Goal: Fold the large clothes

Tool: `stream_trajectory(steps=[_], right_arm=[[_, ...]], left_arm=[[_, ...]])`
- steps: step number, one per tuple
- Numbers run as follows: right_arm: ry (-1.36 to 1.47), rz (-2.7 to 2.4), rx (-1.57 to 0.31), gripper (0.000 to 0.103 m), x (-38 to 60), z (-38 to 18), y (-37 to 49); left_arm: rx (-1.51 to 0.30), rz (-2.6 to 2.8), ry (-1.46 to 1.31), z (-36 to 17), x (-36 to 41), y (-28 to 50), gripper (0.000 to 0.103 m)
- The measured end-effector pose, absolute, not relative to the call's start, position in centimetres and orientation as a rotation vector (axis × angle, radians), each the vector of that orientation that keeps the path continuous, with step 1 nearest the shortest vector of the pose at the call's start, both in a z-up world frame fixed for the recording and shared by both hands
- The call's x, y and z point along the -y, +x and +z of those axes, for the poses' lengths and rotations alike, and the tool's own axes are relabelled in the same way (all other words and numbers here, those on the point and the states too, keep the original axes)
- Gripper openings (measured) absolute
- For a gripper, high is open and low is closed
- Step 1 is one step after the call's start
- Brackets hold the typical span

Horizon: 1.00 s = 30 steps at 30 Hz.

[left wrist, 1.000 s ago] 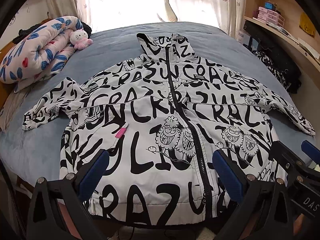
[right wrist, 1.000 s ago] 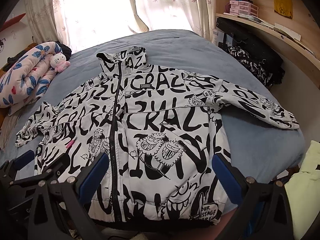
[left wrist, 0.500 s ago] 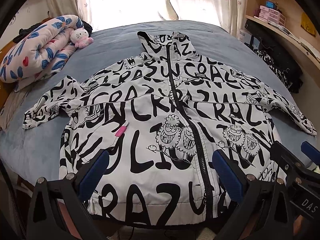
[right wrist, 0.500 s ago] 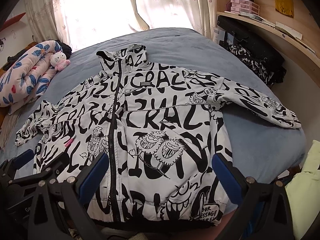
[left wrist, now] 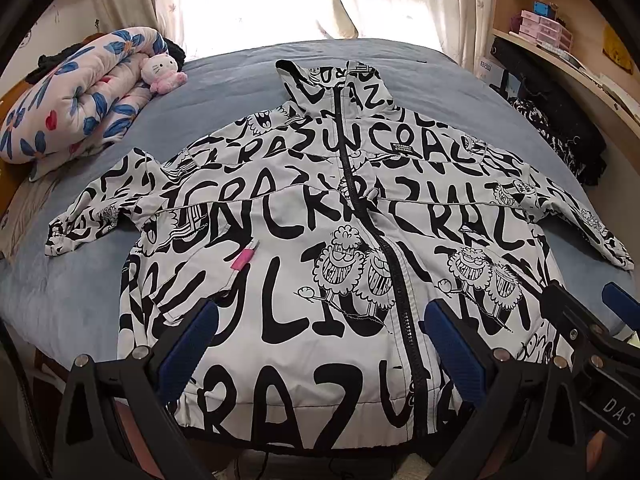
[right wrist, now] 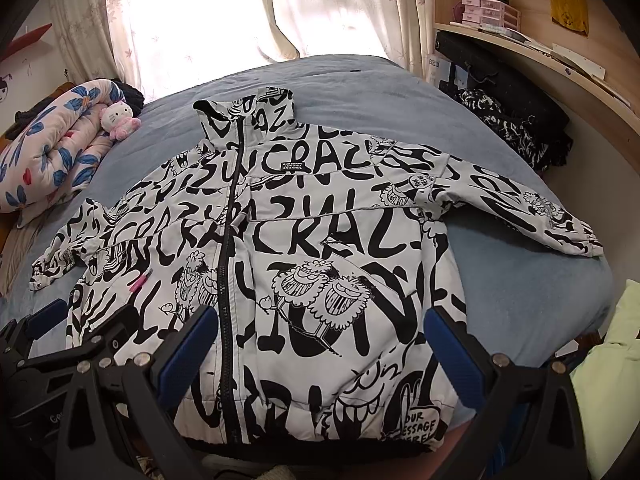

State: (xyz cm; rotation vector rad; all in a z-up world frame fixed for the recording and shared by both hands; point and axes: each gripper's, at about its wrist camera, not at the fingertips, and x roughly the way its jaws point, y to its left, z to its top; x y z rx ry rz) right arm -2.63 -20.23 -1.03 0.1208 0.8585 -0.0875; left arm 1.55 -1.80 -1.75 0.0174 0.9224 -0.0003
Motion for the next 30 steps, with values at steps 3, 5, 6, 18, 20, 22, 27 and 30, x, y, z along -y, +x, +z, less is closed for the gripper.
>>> stream_trajectory(steps=[3,5,6,18,20,22,27,30], right_arm=[[0.120,-0.088,-0.858,0.103,20.17,-1.01,-2.63],[0.118,-0.088,-0.858,0.103,20.17,-1.02,-2.62],[0.118,-0.088,-0.859,0.103,20.14,-1.01,-2.63],[0.119,-0.087,-0.862,0.103,20.10,-1.32,-2.60],[0.119,-0.087,-0.862,0.103,20.07,-1.39,-2.62],[0.119,-0.087,-0.862,0.103,20.02,-1.50,-2.66],[0.118,-0.087,-0.863,0.103,20.01,-1.56,-2.61],[0.119,-0.087,-0.863,0.103,20.00,-1.59,-2.58]], left_arm=[[-0.924,-0.001,0.017,-1.73,1.80,1.58,0.102],[-0.925,-0.002,0.017,-1.73,1.83,1.60,0.102],[-0.926,-0.002,0.017,-1.75,1.83,1.58,0.102],[-0.931,0.001,0.016,-2.03,1.59,1.37,0.102],[-0.933,0.002,0.016,-2.11,1.54,1.29,0.102],[-0.934,0.003,0.015,-2.25,1.37,1.13,0.102],[-0.935,0.003,0.015,-2.28,1.37,1.21,0.102],[-0.935,0.003,0.015,-2.28,1.37,1.21,0.102]])
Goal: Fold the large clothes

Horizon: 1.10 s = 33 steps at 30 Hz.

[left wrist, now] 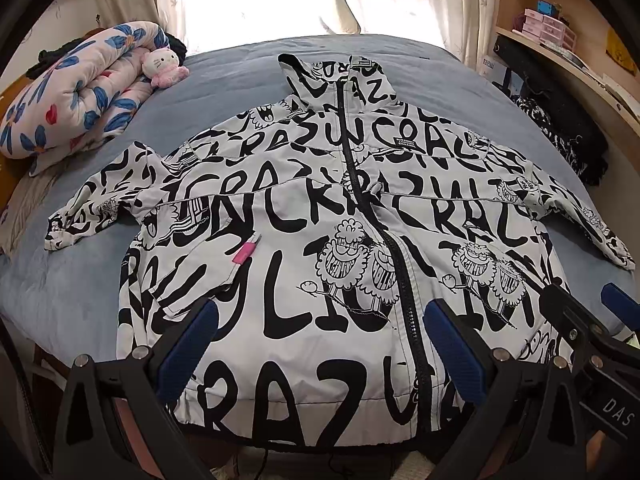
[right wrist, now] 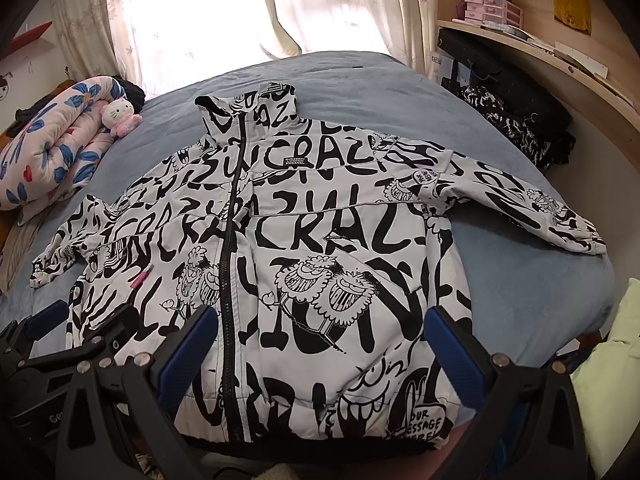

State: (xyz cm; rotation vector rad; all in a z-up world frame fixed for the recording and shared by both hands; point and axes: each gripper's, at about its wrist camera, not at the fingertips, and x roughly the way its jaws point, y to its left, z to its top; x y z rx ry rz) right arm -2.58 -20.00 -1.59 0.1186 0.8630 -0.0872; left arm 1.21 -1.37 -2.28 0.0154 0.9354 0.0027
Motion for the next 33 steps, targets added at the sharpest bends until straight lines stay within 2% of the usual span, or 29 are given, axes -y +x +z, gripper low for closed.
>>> stream_trajectory(steps=[22,27,33], right_arm=[[0.103,-0.089,-0.852,0.103,19.5,-1.2,-1.9],[0.052,-0.102,-0.818,0.103,19.3,1.2,-0.6],[-0.083,-0.183,-0.686,0.103,19.1,5.9,0.3]], left_arm=[[-0.924,0.009,0.016,-1.7,0.9,1.4,0.100],[-0.917,-0.008,0.007,0.2,1.5,3.6,0.100],[-0.794,-0.103,0.050,4.3,2.5,4.9,0.100]])
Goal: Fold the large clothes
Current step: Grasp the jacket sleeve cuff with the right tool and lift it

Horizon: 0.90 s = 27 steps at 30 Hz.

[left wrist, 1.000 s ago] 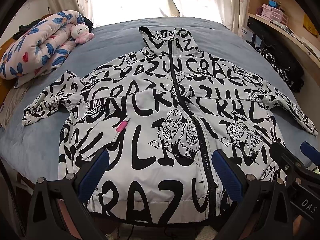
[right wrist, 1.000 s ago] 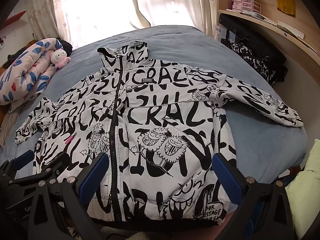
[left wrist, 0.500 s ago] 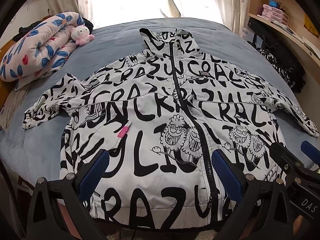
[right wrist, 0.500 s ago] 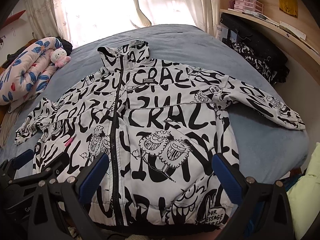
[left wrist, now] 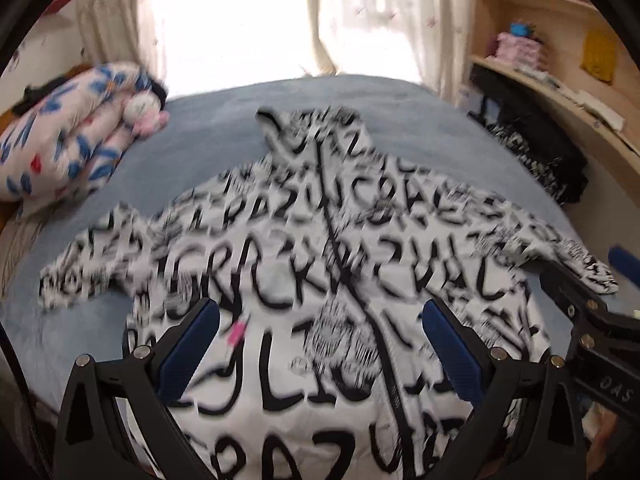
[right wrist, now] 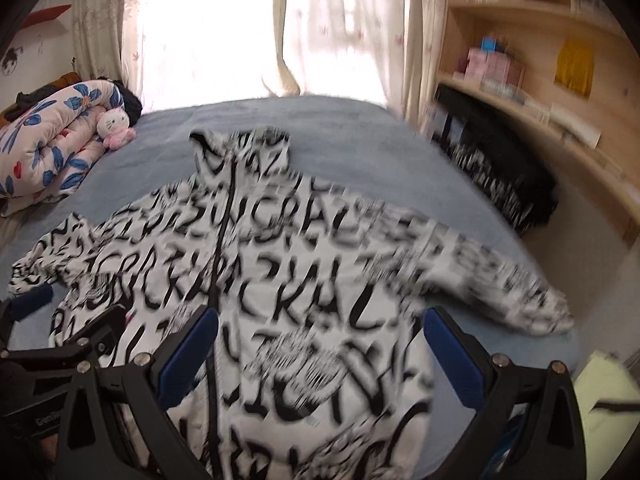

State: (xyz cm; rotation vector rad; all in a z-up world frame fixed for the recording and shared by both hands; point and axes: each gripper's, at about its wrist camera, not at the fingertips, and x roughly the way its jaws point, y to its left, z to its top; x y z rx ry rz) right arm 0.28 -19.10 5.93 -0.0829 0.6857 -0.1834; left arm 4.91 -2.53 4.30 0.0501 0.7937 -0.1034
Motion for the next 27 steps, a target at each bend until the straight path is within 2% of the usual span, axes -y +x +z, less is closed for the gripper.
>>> stream_trajectory(steps=[4,7,15,20,27], right_arm=[[-0.155,-0.271,-0.599,0.103,20.5,9.7,1.0],[-0.100,-0.327,-0.549,0.103,23.6,12.5,1.5],[0.137,-0.450,-0.661,0.103,36.7,15.2,5.3],[0.238,-0.463,-0.853,0.103,44.9,12.3,8.6],[0.238,-0.577,-1.141,0.102,55.7,2.9,9.4]], left_arm=[[-0.728,-0.159,0.069,8.2,3.7,6.3,0.101],[-0.665,-0.207,0.064,11.2,4.9,7.3,0.101],[-0.592,-0.283,0.109,14.4,11.1,11.3,0.102],[-0.640,-0.293,0.142,12.2,16.4,14.7,0.102],[-0.798,-0.271,0.123,5.6,22.2,19.7,0.102]])
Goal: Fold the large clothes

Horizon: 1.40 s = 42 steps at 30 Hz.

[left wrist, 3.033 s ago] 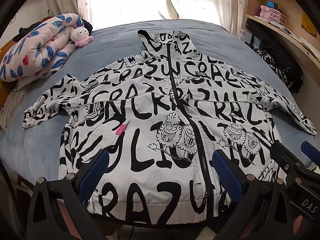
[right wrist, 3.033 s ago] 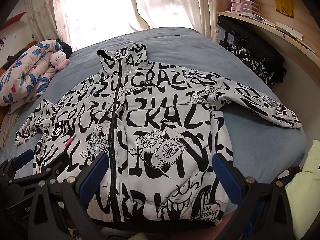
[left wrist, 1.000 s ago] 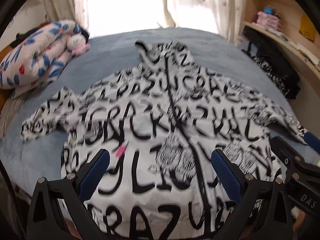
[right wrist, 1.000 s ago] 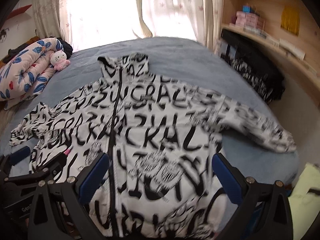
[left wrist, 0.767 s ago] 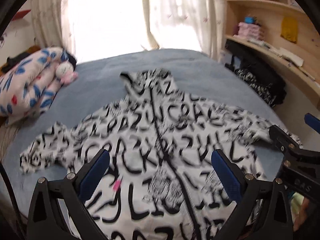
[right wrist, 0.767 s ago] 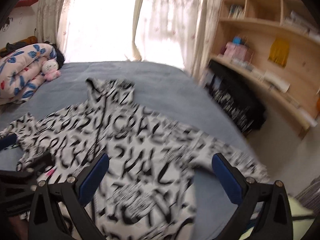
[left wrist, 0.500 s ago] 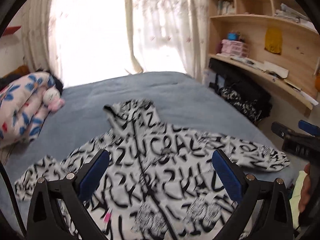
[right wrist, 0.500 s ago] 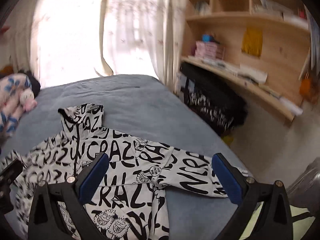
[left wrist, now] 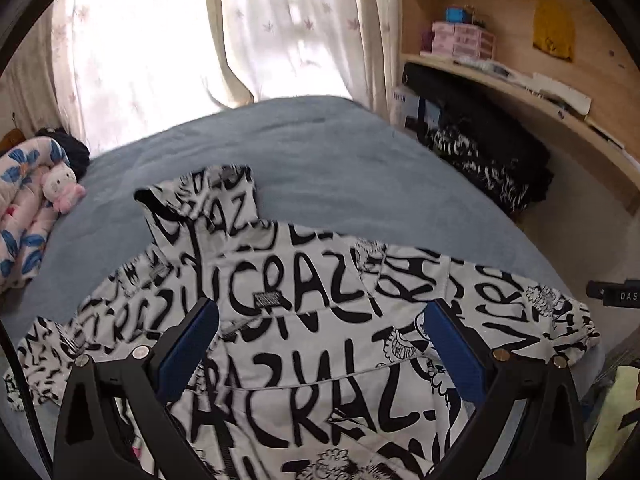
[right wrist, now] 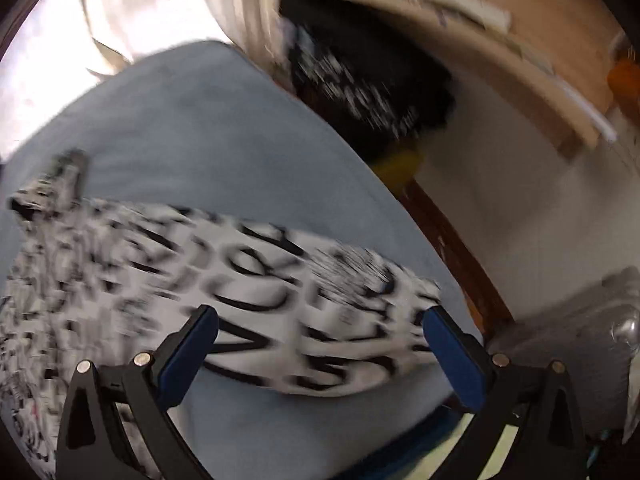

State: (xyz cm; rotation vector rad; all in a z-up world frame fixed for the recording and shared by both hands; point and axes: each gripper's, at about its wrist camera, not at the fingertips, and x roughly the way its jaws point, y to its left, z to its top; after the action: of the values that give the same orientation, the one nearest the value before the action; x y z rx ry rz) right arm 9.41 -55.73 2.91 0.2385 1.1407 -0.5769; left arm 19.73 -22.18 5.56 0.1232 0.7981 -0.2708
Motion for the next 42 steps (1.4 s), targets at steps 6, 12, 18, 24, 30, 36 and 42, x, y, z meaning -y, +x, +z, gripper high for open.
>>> stream_trajectory(steps=[6,12,18,24,30,36,42], right_arm=[[0.519,-0.674,-1.288,0.077,65.2,-4.4,5.6],[0.667,-0.614,-1.317,0.071,67.4,-7.6,4.1],[0.566,-0.611,-1.334,0.037,66.0,-7.1,5.5],[0.454,-0.513,-1.190,0.031,60.4,-0.5,8.2],[0.338,-0.212,-1.016,0.030,47.8,7.6,13.6],[0.230,0.107,-0.928,0.034,33.4,8.8,17.7],[0.256,0.190,-0.965,0.050,26.8,2.6,19.5]], left_arm=[[-0.882,-0.254,0.194,0.0,24.9,20.7,0.102],[-0.932,-0.260,0.234,-2.9,25.8,20.6,0.102],[-0.946,-0.268,0.236,-3.3,25.2,20.0,0.102],[-0.907,-0.233,0.211,-1.8,22.0,19.0,0.102],[-0.894,-0.174,0.105,-0.6,15.7,18.3,0.102],[-0.898,-0.104,0.017,-1.4,8.6,18.1,0.102],[-0.952,-0.111,-0.072,-4.3,3.7,18.8,0.102]])
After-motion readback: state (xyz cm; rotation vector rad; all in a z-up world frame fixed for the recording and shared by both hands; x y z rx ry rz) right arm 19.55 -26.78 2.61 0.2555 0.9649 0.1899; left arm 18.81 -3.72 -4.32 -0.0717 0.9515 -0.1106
